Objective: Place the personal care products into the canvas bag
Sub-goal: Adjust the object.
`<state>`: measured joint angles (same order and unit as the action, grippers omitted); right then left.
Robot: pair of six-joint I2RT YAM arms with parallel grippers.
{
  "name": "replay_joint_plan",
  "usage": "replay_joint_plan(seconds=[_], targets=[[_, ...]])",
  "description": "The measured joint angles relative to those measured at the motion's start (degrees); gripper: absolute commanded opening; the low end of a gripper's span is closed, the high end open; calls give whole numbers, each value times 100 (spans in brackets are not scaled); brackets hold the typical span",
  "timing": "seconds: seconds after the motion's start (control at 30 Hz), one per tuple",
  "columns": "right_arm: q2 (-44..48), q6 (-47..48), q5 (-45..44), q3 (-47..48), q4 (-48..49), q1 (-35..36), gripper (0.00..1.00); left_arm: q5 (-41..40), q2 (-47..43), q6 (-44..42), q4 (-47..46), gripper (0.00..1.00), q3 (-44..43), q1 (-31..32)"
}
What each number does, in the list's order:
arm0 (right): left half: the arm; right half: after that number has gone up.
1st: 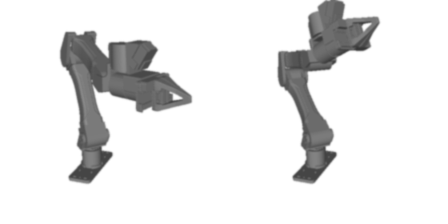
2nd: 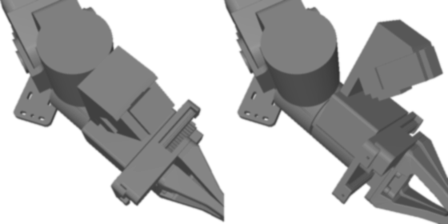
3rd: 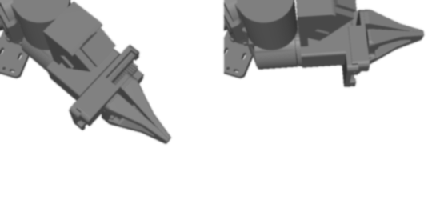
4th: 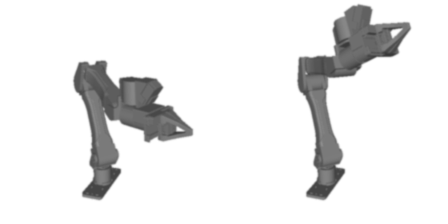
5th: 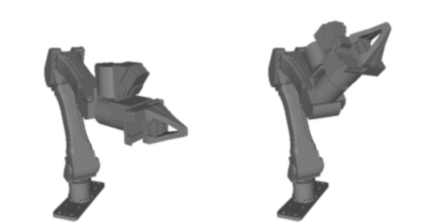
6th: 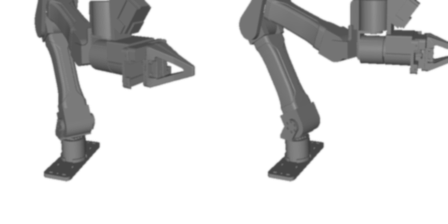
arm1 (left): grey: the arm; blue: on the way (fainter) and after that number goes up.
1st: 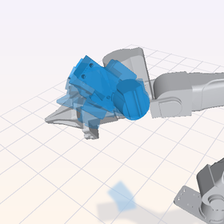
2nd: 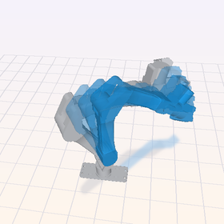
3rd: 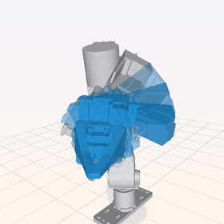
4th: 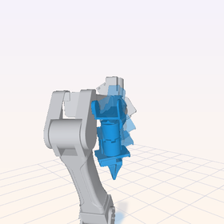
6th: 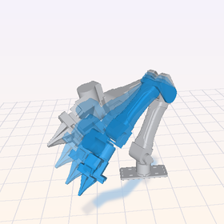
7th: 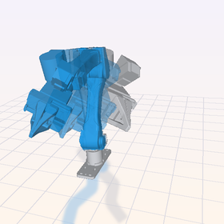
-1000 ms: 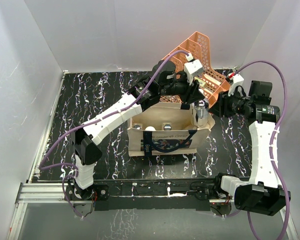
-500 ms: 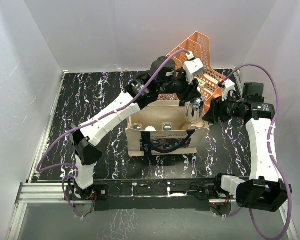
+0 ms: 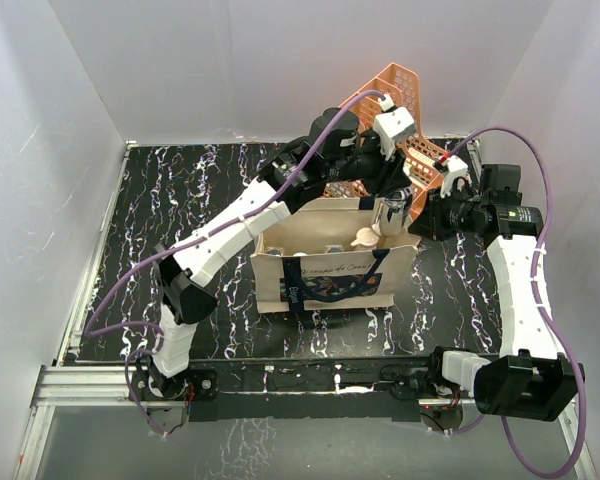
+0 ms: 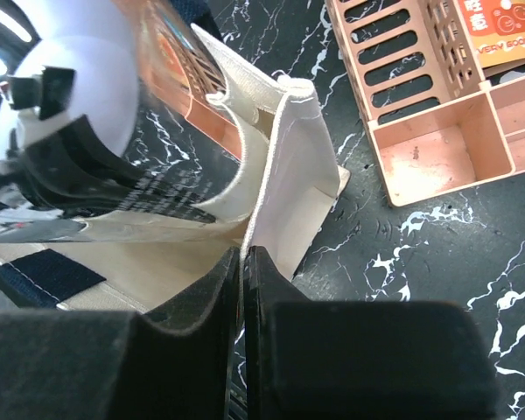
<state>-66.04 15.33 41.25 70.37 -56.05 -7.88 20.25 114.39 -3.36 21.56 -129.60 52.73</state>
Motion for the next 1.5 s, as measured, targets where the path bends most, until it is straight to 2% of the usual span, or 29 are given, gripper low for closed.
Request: replay_joint_plan(seconds=[0.53, 0.8, 1.13, 1.27, 1.5], targets=[[-13, -393, -387, 48, 221, 17, 8, 44, 435, 398, -520, 0, -240, 26], [-114, -361, -267, 146, 225, 22, 8, 675, 382, -4, -876, 0, 87, 26], [-122, -188, -70, 146, 223, 22, 8, 1058, 254, -481, -651, 0, 81, 28], [-66, -74, -52, 146, 234, 22, 17, 778, 251, -680, -262, 0, -153, 28], [-13, 160, -28, 393, 326, 24, 40, 101, -59, -1051, 597, 0, -302, 28]])
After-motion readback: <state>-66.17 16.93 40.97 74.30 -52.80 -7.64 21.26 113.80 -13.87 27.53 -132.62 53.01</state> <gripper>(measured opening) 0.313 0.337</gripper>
